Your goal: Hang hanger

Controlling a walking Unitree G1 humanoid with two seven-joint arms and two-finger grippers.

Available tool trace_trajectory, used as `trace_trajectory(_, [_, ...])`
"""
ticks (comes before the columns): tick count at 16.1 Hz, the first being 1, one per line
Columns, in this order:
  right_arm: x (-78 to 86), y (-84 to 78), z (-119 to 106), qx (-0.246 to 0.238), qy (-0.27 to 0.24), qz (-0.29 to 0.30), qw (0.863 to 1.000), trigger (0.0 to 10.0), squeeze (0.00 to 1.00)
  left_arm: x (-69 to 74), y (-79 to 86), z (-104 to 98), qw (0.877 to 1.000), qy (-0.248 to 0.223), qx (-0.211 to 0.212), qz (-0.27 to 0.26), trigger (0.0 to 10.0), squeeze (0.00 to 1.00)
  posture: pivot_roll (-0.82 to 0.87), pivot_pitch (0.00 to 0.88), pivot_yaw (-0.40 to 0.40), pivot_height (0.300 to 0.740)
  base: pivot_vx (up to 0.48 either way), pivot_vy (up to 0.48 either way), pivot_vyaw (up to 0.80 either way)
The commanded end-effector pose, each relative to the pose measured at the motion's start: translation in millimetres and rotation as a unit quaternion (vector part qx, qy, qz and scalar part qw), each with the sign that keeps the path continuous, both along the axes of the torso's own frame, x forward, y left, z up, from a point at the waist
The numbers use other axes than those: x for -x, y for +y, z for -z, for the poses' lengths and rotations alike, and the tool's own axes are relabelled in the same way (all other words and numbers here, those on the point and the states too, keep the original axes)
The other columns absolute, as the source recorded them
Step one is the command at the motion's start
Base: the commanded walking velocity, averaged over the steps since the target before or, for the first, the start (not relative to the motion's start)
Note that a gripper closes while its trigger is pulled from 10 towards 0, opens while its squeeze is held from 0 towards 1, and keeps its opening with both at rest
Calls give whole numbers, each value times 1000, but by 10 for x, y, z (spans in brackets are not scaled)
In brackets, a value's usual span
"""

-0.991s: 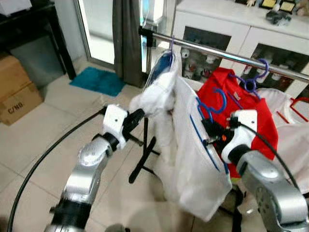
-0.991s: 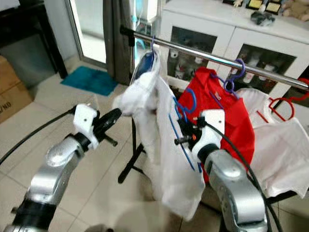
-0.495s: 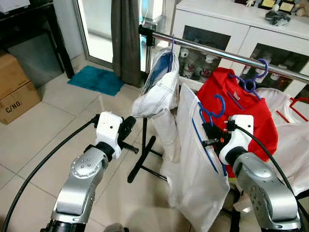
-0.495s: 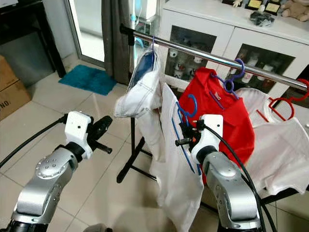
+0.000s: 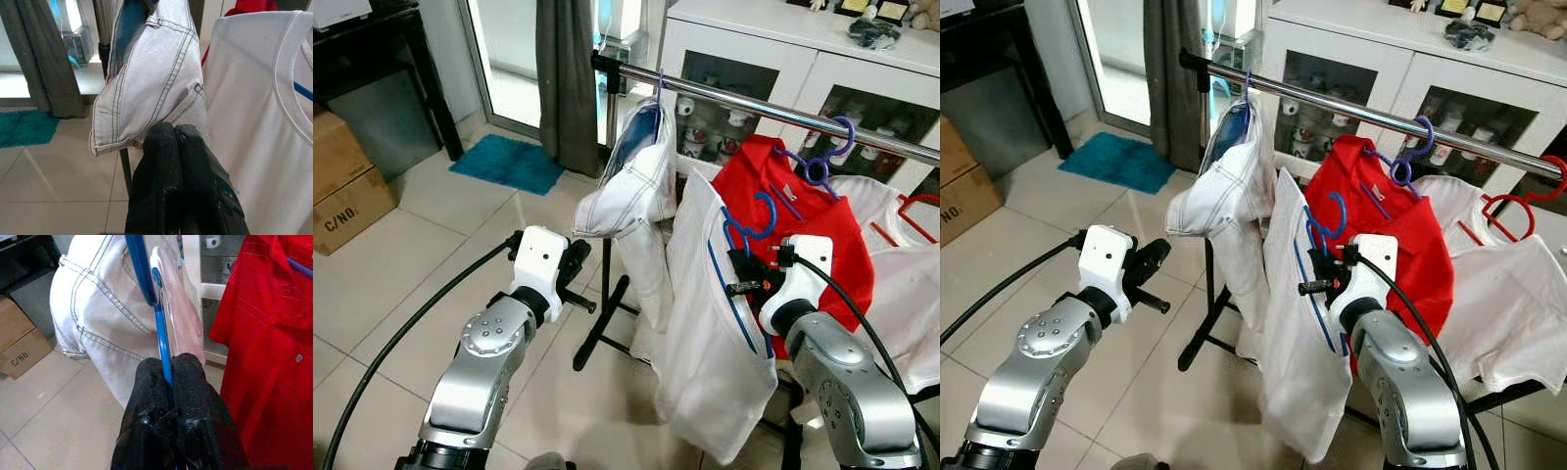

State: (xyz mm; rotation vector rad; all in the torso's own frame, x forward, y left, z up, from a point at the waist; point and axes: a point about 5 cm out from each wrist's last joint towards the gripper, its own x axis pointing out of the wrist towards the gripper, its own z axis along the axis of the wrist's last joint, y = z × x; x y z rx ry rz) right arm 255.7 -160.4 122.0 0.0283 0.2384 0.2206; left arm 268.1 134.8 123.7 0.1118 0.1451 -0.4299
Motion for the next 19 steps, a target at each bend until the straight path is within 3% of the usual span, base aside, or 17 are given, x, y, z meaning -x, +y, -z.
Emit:
trace_trajectory(1, [-9,-32,-74,4,-20,8,1000,0,0,-19,-47,-68,1000,-9,1,8,10000,0,18,0,-25,740,0,0,0])
trace_trajectory(11, [-38,-25,-78,7,-23,3,1000,0,0,-37,41,-72,1000,-6,-8,4,10000,0,22,0,-26,740,-294,0,0])
trace_trajectory(17, [-62,39,-121,5,-30,-13,999,0,0,-117,-8,-96,999,-15,-20,22,10000,0,28,0,-31,740,-234,0,0])
trace_trajectory(18, [-76,70,-137,2,-34,-23,999,0,0,-152,-23,-125,998,-37,-32,35,10000,239,31,0,-36,740,0,0,0])
trace_trajectory(19, [-98,111,-172,-5,-44,-37,998,0,0,-218,-59,-151,995,-61,-61,46,10000,1000,33,0,-34,740,0,0,0])
